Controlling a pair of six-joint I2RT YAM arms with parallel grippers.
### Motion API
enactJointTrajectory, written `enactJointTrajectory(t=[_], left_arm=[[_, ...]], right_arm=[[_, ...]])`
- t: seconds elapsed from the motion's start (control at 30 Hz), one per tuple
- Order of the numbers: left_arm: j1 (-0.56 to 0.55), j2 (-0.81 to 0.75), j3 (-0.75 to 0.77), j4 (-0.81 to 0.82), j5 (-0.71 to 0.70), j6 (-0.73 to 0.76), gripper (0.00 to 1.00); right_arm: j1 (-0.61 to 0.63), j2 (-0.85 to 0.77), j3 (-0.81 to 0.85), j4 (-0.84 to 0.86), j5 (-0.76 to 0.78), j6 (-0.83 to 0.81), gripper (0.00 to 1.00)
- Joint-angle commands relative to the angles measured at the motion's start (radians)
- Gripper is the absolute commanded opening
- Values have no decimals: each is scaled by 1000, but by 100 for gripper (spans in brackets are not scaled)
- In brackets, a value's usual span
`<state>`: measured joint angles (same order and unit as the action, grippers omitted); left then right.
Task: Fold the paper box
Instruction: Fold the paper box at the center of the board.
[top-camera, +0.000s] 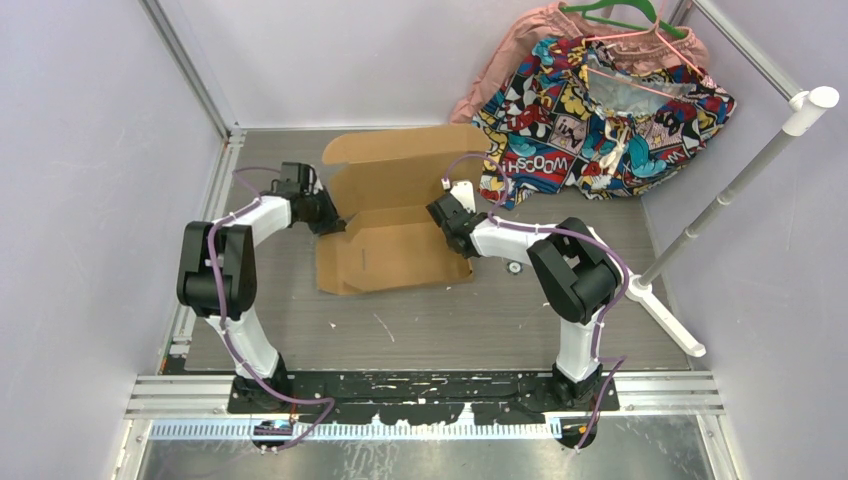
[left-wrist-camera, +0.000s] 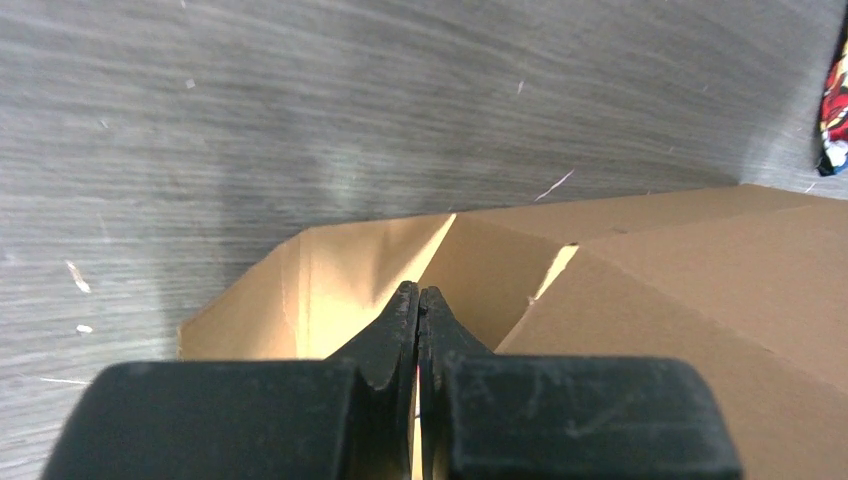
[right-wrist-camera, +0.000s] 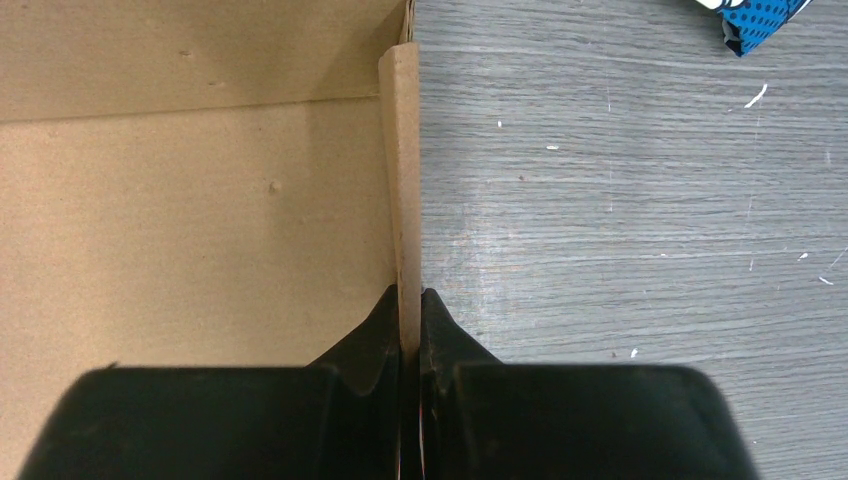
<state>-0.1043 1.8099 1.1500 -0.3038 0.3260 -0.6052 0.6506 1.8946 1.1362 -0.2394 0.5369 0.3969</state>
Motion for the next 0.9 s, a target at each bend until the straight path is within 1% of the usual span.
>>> enactJointTrajectory(t=[0.0, 0.23, 0.43, 0.63, 0.87], left_arm=[[-31, -56, -33, 37, -25, -23, 0], [-63, -80, -75, 83, -42, -67, 0], [-88, -66, -74, 124, -67, -113, 0], [-113, -59, -107, 215, -108, -177, 0], [-139, -26, -129, 310, -155, -218, 0]], right_arm=[[-8, 52, -17, -65, -44, 22, 1], [-7, 53, -17, -63, -49, 28, 1], [-3, 58, -17, -64, -46, 27, 1], [4, 65, -15, -64, -41, 34, 1], [11, 66, -18, -63, -41, 34, 1]])
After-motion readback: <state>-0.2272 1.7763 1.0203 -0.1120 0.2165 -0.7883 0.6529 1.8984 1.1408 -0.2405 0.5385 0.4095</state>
